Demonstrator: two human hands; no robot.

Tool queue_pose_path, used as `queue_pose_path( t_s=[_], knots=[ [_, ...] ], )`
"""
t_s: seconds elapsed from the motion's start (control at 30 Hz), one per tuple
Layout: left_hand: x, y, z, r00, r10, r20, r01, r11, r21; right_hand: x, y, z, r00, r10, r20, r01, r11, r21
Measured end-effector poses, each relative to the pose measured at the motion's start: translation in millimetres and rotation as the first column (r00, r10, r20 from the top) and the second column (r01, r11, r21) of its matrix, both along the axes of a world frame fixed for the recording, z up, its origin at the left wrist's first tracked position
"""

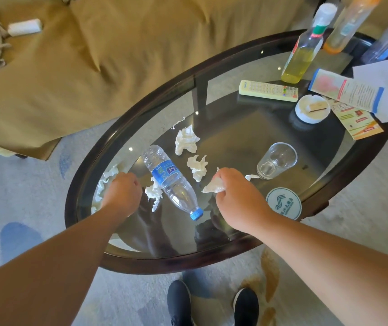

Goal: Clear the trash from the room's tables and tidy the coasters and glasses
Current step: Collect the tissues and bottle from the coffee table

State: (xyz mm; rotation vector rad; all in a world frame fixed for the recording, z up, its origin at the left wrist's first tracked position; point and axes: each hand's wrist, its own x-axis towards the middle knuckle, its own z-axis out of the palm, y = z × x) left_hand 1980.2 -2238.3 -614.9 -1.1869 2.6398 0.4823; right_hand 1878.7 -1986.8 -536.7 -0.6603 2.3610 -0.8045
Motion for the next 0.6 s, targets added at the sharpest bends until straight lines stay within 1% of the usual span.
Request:
queue_pose_path(
  t_s=[0.07, 0.2, 0.33, 0.5, 0.6],
  knots=[
    [2, 3, 7, 1.0, -0.019, -0.003, 0.019, 1.0, 0.023, 0, 2, 5, 1.0, 0.007, -0.016, -0.007, 1.0, -0.001],
    [4, 9, 21, 0.997, -0.029, -0.074, 0.034, 0.997, 0.076, -2, 3, 13, 0.999, 0.002, -0.042, -0.002, 1.0, 0.0],
    [6, 14, 24, 0.997, -0.052, -0.047, 0.057, 0.994, 0.092, -4, 3, 18, 0.999, 0.006, -0.038, -0.005, 1.0, 0.02],
    [8, 21, 11, 0.998, -0.06, -0.025, 0.062, 0.995, 0.073, -5, 1, 19, 0.997, -0.073, 0.005, 0.073, 0.997, 0.032],
    [7, 24, 1, 0.998, -0.062, -0.022, 0.064, 0.995, 0.075, -5, 1, 13, 0.998, -0.06, -0.012, 0.061, 0.998, 0.027]
  ],
)
